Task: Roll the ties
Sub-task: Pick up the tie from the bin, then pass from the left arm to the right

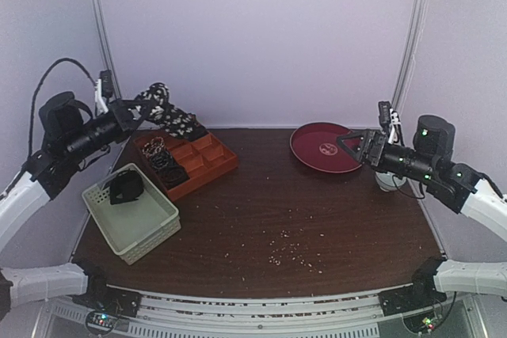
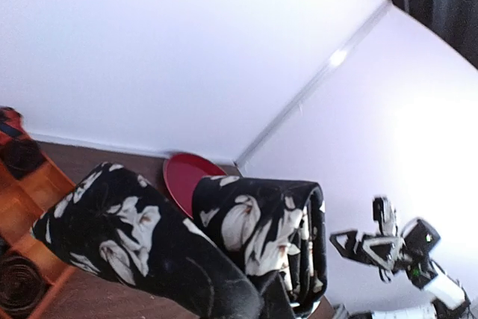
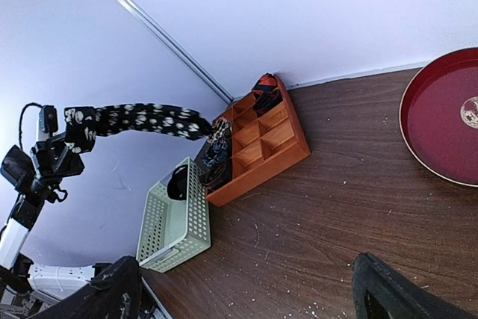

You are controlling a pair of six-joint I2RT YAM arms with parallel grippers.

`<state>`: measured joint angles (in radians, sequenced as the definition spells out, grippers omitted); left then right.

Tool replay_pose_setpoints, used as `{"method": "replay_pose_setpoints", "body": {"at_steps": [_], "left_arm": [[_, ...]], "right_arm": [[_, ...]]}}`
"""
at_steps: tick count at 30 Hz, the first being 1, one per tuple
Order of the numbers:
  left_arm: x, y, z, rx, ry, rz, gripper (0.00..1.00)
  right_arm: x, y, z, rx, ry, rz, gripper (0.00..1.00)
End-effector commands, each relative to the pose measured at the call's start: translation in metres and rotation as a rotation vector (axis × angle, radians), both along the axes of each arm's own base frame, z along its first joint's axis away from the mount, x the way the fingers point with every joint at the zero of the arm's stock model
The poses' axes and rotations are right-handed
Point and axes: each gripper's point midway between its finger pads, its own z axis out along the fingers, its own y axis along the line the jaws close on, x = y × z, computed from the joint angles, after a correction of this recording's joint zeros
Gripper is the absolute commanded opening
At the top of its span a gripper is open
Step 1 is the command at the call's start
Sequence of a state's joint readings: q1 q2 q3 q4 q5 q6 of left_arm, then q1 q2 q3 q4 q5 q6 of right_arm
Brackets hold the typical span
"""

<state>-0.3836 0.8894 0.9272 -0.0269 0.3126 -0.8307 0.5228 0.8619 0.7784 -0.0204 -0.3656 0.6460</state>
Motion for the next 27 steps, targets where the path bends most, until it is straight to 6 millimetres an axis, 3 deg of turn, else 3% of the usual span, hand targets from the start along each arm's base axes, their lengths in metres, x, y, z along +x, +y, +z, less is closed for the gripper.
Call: {"method": "replay_pose_setpoints", "body": {"at_steps": [1,4,9,15,19,27], "left_arm": [[-0.037,-0.102,0.013,-0.012,-0.098,-0.395,0.0],[-0.056,-0.146,0.012,-0.086,-0.105,-0.575,0.0],[-0.074,-0.182,0.009,-0.146,-0.088,-0.729,0.0],[-0.098,-0.193,0.012,-0.257,-0.065,-0.872,0.0],[-0.108,-0.198,0.011,-0.278,-0.055,-0.91,0.0],[-0.121,-0.195,0.021,-0.335,-0.078,-0.964,0.0]], "right_arm": [[-0.001,0.018,0.002,-0.002,-0.064,0.048,0.97],[-0.004,0.042,-0.015,-0.087,-0.089,0.106,0.91],[-0.027,0.089,-0.02,-0.151,-0.29,0.246,0.85],[-0.035,0.123,-0.004,-0.056,-0.499,0.342,0.92],[-0.036,0.155,-0.013,-0.092,-0.57,0.422,1.0],[-0.016,0.192,-0.013,-0.093,-0.65,0.437,1.0]]}}
